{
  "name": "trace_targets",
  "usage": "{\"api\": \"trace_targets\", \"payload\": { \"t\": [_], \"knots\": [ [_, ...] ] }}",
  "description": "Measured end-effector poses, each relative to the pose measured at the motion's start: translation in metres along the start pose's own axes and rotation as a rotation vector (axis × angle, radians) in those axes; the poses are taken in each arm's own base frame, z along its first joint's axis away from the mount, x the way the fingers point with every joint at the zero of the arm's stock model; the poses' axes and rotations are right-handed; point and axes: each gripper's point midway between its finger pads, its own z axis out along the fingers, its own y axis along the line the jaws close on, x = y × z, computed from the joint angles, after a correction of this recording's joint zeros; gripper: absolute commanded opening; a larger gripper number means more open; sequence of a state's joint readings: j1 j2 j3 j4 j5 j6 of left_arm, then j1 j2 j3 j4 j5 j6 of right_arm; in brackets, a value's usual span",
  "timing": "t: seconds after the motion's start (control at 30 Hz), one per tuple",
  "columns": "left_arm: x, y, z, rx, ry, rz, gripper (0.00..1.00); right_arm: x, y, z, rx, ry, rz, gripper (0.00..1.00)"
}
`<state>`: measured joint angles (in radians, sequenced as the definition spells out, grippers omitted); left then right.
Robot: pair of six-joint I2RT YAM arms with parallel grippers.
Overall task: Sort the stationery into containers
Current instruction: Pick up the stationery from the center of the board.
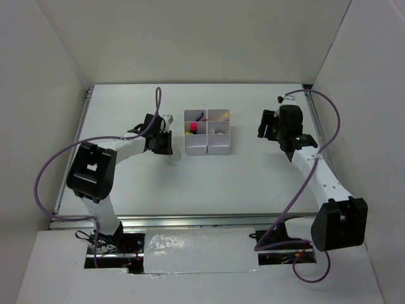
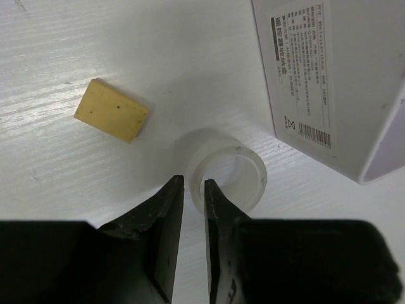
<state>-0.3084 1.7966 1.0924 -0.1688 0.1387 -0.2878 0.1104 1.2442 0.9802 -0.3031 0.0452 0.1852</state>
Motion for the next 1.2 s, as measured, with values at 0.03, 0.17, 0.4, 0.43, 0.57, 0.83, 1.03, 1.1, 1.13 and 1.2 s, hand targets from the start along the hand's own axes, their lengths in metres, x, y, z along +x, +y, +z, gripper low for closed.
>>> {"api": "trace_targets", "payload": {
  "t": [0.03, 0.17, 0.4, 0.43, 0.57, 0.83, 1.03, 1.1, 1.13, 1.2],
  "knots": [
    [0.000, 0.000, 0.000, 0.004, 0.001, 0.000, 0.34, 0.000, 0.000, 0.000, 0.000, 0.001, 0.000, 0.69],
    [0.000, -0.003, 0.000, 0.015, 0.003, 0.000, 0.34, 0.000, 0.000, 0.000, 0.000, 0.001, 0.000, 0.69],
    [0.001, -0.004, 0.000, 0.022, 0.005, 0.001, 0.29, 0.001, 0.000, 0.000, 0.001, 0.005, 0.000, 0.69],
    [0.001, -0.004, 0.000, 0.023, 0.006, 0.001, 0.28, 0.001, 0.000, 0.000, 0.001, 0.005, 0.000, 0.69],
    [0.002, -0.004, 0.000, 0.023, 0.006, 0.001, 0.24, 0.001, 0.000, 0.000, 0.000, 0.005, 0.001, 0.69],
    [0.002, -0.003, 0.000, 0.029, -0.001, 0.023, 0.07, 0.001, 0.001, 0.000, -0.003, 0.006, 0.004, 0.68],
    [0.004, 0.000, -0.014, 0.018, -0.024, 0.056, 0.00, 0.002, 0.001, 0.000, -0.005, 0.006, 0.003, 0.68],
    [0.000, 0.000, -0.027, 0.012, -0.058, 0.081, 0.00, 0.002, 0.002, 0.000, -0.006, 0.006, 0.002, 0.68],
    [-0.004, 0.000, -0.035, 0.008, -0.082, 0.097, 0.00, 0.002, 0.002, 0.000, -0.006, 0.007, 0.002, 0.68],
    [-0.018, -0.002, -0.053, 0.001, -0.145, 0.142, 0.00, 0.002, 0.002, 0.000, -0.007, 0.007, 0.002, 0.68]
  ]
}}
